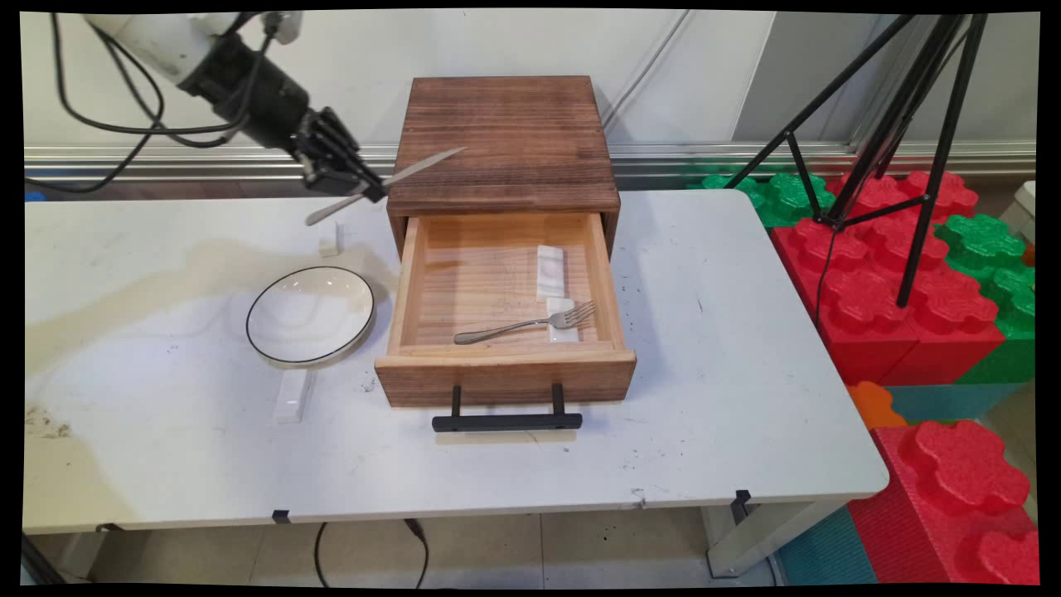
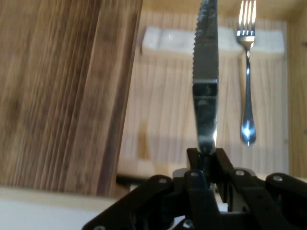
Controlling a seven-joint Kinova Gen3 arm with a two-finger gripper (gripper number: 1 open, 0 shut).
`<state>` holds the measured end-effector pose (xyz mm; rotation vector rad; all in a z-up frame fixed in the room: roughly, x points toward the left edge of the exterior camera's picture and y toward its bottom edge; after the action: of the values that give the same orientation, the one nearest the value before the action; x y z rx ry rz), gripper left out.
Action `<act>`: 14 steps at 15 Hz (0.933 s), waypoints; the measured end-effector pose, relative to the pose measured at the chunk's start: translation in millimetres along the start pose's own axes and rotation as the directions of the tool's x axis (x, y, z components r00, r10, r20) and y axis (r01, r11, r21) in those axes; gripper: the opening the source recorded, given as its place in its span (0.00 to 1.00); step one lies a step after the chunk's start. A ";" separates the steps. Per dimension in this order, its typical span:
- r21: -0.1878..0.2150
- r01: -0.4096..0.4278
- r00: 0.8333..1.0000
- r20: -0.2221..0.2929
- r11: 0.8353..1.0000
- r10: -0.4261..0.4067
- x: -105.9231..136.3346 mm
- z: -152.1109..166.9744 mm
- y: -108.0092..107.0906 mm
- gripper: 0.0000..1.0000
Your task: Place the picked object into the drawer
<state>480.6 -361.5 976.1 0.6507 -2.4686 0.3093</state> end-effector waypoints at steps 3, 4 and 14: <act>0.000 -0.017 1.000 -0.021 1.000 0.017 18.9 12.8 3.6 0.00; 0.000 -0.024 0.999 -0.029 1.000 0.024 26.9 18.4 5.1 0.00; 0.009 -0.051 0.997 -0.049 0.999 0.051 84.0 74.9 14.1 0.00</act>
<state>378.0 -407.7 962.2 0.5775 -2.4408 0.3503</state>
